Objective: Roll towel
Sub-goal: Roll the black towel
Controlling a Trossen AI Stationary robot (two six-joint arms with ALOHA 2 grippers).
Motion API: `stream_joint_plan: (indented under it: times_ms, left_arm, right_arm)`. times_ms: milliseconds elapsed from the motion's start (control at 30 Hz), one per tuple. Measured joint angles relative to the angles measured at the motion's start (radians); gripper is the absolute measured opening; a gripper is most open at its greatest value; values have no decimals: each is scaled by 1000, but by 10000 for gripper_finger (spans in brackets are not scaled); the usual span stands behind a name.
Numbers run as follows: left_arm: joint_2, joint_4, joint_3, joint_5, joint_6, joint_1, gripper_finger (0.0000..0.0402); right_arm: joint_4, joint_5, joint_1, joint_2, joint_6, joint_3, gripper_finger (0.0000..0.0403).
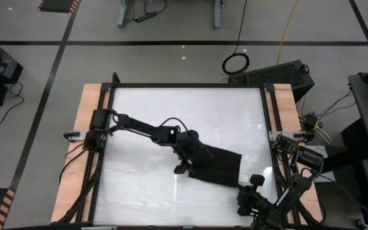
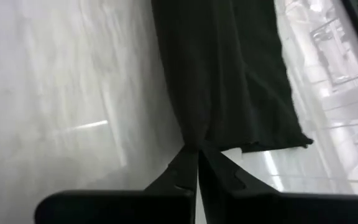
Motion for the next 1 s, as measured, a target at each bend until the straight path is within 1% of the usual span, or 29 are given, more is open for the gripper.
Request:
stream_joint_plan:
  times_ms: [100, 167, 267, 367, 400, 500, 533, 667, 767, 867, 933, 1000]
  left_arm:
    - [-46, -59, -1, -82, 122, -32, 227]
    - [-67, -91, -1, -151, 220, -76, 241]
    - [-65, -119, -9, -291, 377, -168, 246]
    - [-36, -52, -38, -422, 488, -244, 247]
    - [-36, -38, -51, -475, 502, -261, 247]
    - [-19, 72, -63, -623, 521, -288, 247]
    - [-18, 70, -67, -658, 522, -292, 247]
    - [21, 125, -67, -700, 521, -288, 247]
    - [47, 149, -66, -699, 520, -282, 247]
    - [65, 173, -64, -688, 518, -268, 245]
    - [69, 184, -64, -667, 516, -255, 234]
    - [70, 193, -64, -634, 515, -239, 208]
  right_arm:
    - [4, 1, -1, -35, 49, 0, 1]
    - [15, 2, -1, -66, 95, -9, 1]
    - [40, 4, 0, -124, 165, -42, 1]
    - [106, 0, 2, -190, 209, -100, 0]
    - [142, -10, 2, -210, 211, -123, 0]
    - [263, -23, 2, -264, 213, -205, 0]
    - [306, -23, 2, -280, 210, -232, 0]
    - [440, -18, 0, -325, 206, -320, 0]
    - [496, -12, 0, -339, 199, -352, 0]
    - [525, -13, 0, -341, 167, -355, 0]
    - [541, -12, 0, -342, 124, -356, 0]
    - [573, -13, 0, -343, 77, -355, 1]
